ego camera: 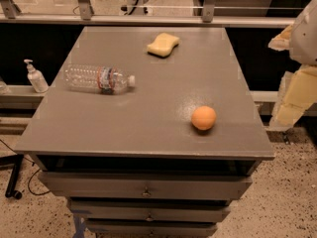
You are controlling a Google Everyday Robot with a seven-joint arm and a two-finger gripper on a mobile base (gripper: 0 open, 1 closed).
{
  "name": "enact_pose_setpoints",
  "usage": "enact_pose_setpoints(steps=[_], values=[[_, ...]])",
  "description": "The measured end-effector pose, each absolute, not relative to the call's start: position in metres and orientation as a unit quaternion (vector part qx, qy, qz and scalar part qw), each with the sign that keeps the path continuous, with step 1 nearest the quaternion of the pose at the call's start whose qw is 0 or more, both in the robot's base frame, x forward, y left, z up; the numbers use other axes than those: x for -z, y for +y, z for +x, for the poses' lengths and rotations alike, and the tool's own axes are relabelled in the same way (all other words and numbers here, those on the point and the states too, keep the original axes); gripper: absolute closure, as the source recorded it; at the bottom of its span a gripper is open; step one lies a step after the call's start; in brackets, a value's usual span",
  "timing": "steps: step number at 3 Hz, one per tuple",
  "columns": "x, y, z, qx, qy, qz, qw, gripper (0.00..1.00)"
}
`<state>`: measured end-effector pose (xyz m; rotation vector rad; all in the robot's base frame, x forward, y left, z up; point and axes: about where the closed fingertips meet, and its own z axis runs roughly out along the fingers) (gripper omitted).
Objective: Pick sponge
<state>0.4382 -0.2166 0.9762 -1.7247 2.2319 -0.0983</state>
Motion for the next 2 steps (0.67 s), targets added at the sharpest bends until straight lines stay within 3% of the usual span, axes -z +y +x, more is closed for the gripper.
enact_pose_setpoints(steps=[2], values=[[-0.969,-0.214,0.458,0.027,0.779,-0.598,0.185,0.0]])
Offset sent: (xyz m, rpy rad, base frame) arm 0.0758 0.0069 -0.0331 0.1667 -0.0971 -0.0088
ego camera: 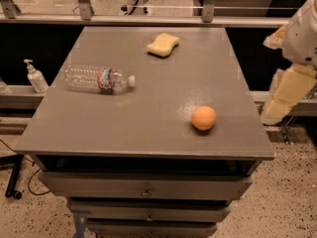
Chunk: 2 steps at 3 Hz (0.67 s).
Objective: Pick sponge
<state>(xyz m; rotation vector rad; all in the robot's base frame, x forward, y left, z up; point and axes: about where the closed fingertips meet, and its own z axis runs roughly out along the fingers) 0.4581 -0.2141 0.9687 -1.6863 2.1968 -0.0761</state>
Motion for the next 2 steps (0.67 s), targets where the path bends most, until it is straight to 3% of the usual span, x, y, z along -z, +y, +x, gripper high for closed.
enact_pose_setpoints(steps=[2], values=[[-0.949,-0.189,0.563,-0.03,0.759,-0.574,0.305,0.0]])
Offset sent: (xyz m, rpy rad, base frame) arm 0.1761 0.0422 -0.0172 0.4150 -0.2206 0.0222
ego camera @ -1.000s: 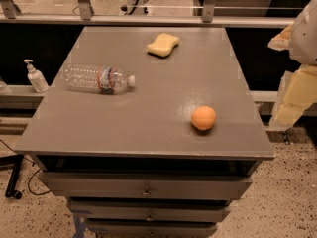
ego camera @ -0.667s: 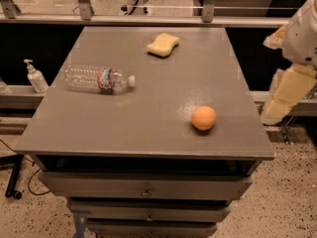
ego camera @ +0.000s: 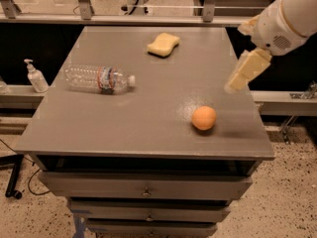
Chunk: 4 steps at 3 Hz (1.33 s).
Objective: Pick sponge
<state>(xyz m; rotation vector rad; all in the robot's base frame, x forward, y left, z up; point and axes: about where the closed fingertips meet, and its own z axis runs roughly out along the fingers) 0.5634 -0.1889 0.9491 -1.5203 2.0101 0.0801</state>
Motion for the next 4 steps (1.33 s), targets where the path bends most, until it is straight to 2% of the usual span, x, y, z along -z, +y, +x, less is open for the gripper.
enact_pose_setpoints(steps=[2,4], values=[[-0.939,-0.131,0.673,-0.075,0.73,-0.543,0.408,0.0],[-0.933,-0.119,0.677,-0.085,0.726,-0.542,0.415,0.0]])
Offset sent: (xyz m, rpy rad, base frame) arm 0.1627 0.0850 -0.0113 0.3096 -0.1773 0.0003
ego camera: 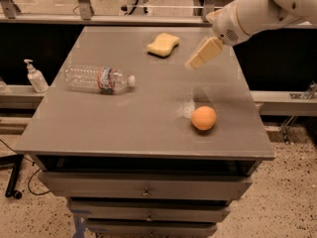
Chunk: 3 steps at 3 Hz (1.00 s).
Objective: Pick sponge
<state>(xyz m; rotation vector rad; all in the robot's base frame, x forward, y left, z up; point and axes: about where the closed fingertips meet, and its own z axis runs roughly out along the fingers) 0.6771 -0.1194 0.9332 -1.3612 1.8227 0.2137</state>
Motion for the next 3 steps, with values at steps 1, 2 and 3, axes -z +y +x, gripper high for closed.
enact_pose_setpoints(steps=[1,2,3], values=[[-0.909,-0.09,0.688,-0.122,0.725,-0.519,0.436,0.0],[-0.891,-0.055,0.715,-0.159,0.72,-0.484,0.471,0.0],[-0.873,-0.02,0.746,-0.197,0.717,-0.447,0.497,0.0]])
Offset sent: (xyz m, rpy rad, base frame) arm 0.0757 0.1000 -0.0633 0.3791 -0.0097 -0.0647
